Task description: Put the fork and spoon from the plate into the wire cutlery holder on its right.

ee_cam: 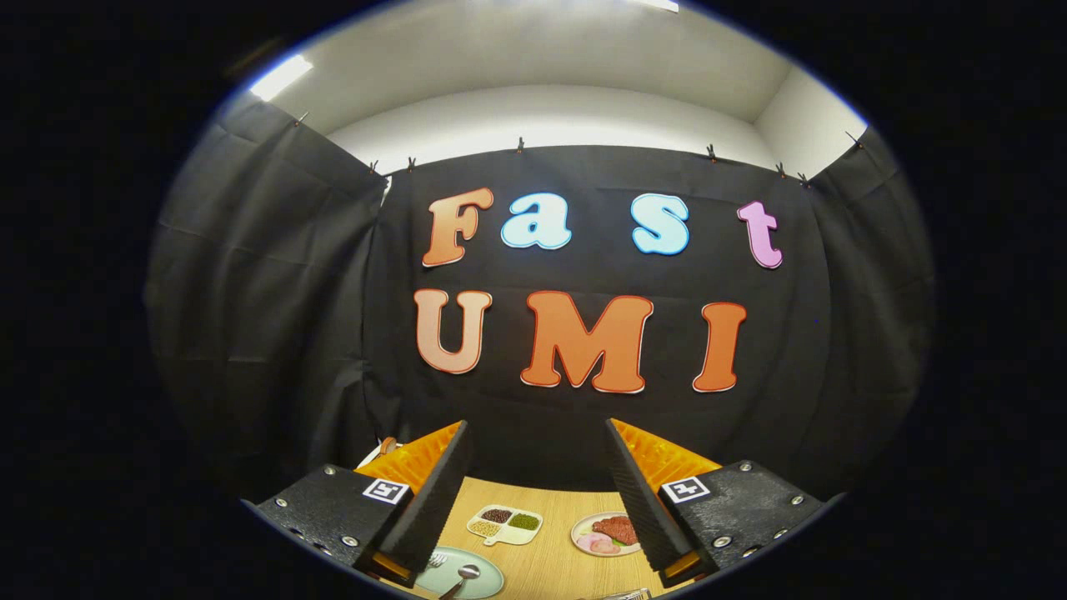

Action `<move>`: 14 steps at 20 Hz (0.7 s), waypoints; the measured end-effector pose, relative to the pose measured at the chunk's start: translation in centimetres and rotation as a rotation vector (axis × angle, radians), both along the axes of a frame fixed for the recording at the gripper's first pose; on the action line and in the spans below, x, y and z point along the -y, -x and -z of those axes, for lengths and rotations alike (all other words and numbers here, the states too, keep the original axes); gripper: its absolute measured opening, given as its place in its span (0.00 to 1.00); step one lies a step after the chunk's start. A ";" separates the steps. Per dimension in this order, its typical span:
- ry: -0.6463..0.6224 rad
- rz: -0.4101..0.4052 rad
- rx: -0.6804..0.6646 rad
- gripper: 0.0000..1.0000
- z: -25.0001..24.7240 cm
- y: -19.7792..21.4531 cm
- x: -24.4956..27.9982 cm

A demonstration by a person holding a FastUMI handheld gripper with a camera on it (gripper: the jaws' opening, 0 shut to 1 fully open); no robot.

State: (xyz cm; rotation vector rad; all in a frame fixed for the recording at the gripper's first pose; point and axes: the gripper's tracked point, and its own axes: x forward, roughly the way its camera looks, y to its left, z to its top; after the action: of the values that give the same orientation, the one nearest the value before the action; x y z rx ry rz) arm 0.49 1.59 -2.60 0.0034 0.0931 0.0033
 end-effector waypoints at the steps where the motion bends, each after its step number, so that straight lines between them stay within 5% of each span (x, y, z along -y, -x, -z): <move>1: -0.005 -0.001 -0.027 0.94 0.7 0.0 -0.2; 14: -0.077 -0.158 -0.528 0.95 14.4 1.2 -7.6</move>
State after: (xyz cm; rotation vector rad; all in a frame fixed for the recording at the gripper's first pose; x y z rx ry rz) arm -0.70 9.21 -16.96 0.0739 0.6213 0.1639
